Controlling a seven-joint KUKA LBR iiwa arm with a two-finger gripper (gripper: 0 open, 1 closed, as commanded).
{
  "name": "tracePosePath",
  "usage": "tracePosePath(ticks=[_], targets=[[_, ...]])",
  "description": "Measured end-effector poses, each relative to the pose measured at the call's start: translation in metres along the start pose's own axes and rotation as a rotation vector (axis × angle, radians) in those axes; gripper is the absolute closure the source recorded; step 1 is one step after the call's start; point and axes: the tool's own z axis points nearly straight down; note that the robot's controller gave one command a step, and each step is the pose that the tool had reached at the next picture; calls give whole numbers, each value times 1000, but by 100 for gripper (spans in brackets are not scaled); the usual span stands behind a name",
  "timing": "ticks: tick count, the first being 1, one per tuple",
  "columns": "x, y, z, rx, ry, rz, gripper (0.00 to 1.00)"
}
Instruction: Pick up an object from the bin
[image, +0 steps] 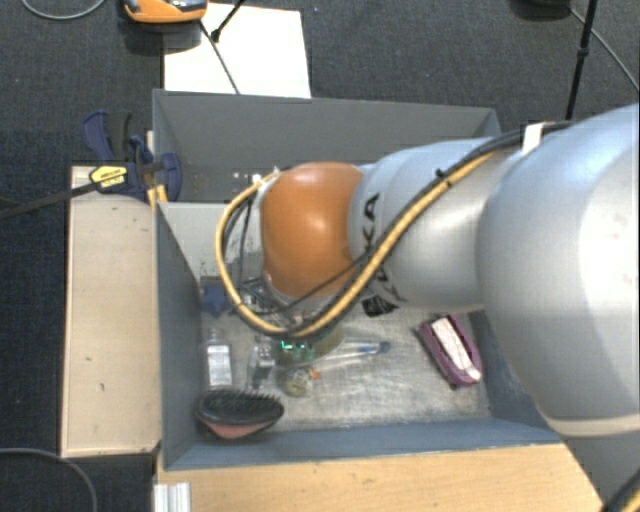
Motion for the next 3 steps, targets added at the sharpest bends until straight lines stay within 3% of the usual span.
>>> tracePosePath(ticks=[1, 2, 3], targets=[[-20, -60, 61, -3, -11, 142, 0], [-28, -122, 59, -3, -15, 160, 0], [-29, -119, 57, -5, -21, 160, 100]])
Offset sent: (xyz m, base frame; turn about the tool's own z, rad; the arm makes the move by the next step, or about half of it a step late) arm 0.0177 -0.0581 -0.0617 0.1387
